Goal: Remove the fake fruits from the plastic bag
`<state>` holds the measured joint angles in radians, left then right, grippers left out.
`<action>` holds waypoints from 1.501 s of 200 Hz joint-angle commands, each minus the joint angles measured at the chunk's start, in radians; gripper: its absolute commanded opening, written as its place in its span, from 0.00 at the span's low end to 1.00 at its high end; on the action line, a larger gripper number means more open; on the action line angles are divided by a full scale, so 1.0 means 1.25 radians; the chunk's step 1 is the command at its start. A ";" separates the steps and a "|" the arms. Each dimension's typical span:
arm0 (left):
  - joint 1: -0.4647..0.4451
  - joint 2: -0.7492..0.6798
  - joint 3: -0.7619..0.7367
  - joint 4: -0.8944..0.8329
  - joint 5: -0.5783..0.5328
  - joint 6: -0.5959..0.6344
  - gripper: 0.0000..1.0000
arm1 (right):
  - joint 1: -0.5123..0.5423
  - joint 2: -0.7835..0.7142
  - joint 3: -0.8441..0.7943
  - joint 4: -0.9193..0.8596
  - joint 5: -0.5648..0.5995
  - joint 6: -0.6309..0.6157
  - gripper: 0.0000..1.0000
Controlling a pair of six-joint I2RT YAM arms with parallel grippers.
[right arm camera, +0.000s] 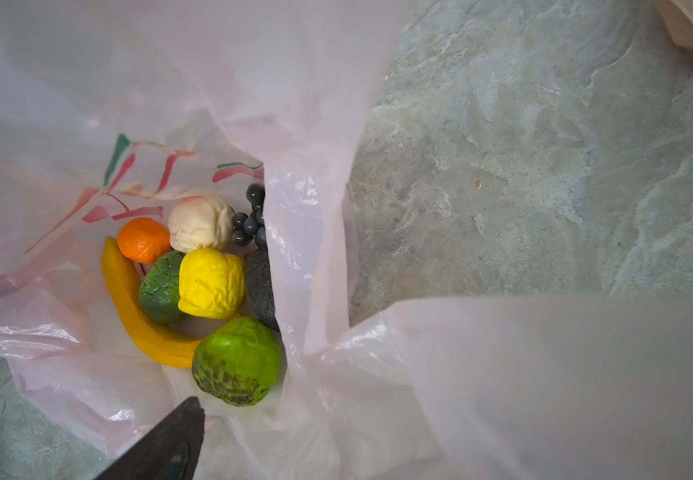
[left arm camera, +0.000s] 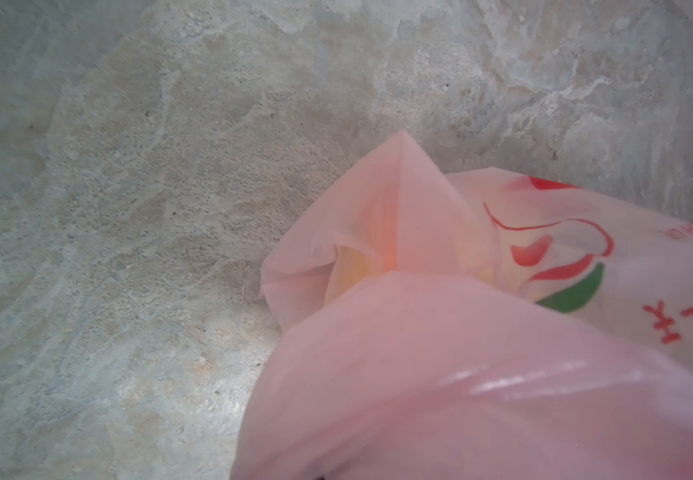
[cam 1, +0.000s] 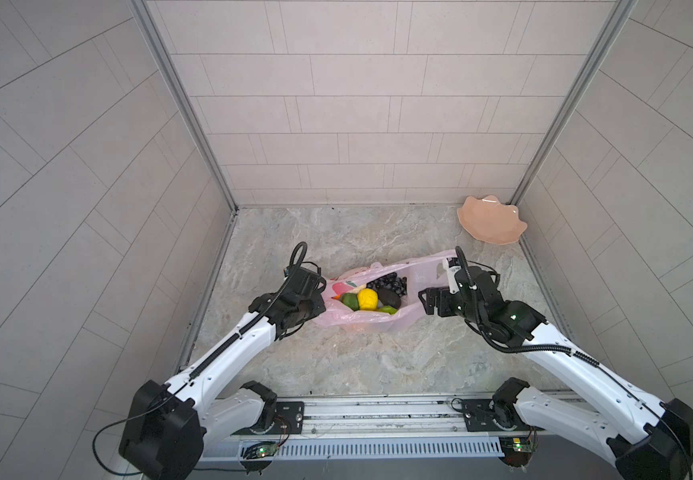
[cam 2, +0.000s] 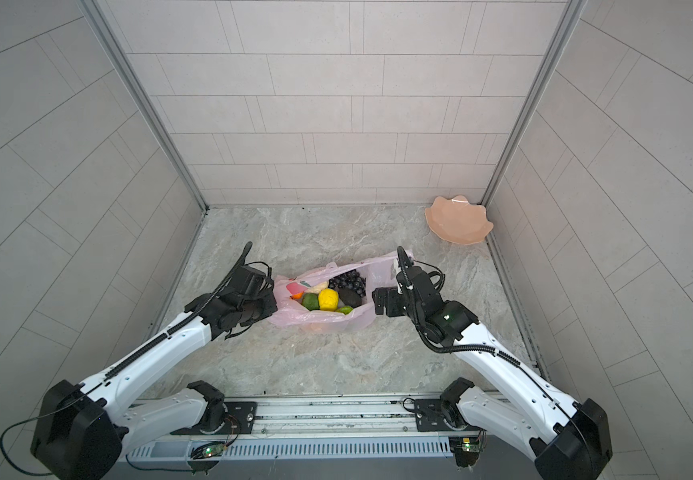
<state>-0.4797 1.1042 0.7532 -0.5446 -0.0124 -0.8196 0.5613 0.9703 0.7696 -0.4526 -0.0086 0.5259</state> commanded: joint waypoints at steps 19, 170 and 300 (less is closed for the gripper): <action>-0.040 0.021 0.064 -0.025 -0.048 -0.006 0.00 | 0.053 0.150 0.049 0.019 -0.039 -0.005 0.95; -0.085 0.152 0.154 -0.066 -0.117 -0.022 0.00 | 0.257 -0.048 0.203 -0.300 0.208 -0.036 0.97; -0.080 0.135 0.124 -0.071 -0.117 -0.019 0.00 | 0.174 0.294 0.283 -0.151 0.251 -0.069 0.99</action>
<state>-0.5846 1.2919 0.9226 -0.6140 -0.1509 -0.8413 0.8383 1.3029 1.1320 -0.7200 0.3843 0.4648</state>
